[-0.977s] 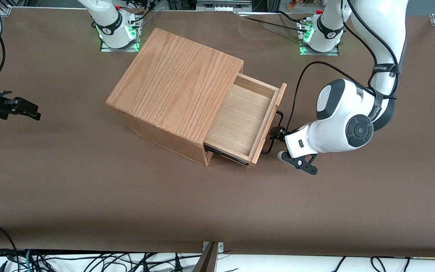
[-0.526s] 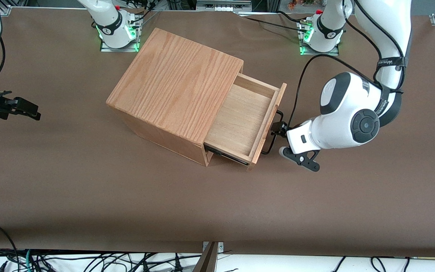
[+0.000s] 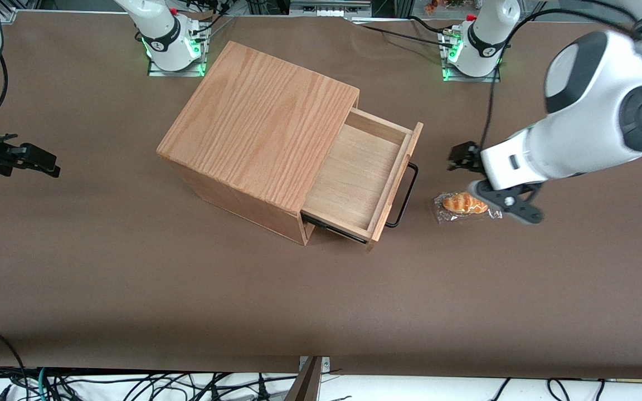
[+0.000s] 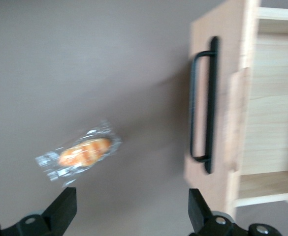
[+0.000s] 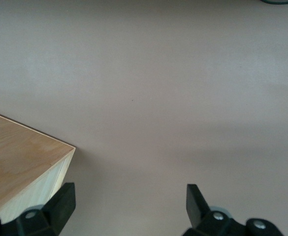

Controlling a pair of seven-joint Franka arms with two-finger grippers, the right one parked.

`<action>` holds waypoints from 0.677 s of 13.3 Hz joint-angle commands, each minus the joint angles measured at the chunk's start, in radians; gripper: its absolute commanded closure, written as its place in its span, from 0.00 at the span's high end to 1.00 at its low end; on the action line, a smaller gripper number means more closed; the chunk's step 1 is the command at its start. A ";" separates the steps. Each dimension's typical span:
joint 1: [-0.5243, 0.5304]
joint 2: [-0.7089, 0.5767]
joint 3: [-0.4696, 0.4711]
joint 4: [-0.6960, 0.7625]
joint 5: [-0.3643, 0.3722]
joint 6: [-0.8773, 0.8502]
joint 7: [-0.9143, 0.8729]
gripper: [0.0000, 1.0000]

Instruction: Open top drawer with left arm

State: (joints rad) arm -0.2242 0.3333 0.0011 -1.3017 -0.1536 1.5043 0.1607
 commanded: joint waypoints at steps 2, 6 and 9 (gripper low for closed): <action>0.090 -0.062 -0.006 -0.008 0.068 -0.082 0.013 1.00; 0.105 -0.094 -0.006 -0.014 0.161 -0.135 -0.070 1.00; 0.105 -0.209 -0.004 -0.173 0.173 0.024 -0.180 1.00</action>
State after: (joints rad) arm -0.1165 0.2328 0.0019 -1.3254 -0.0184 1.4306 0.0423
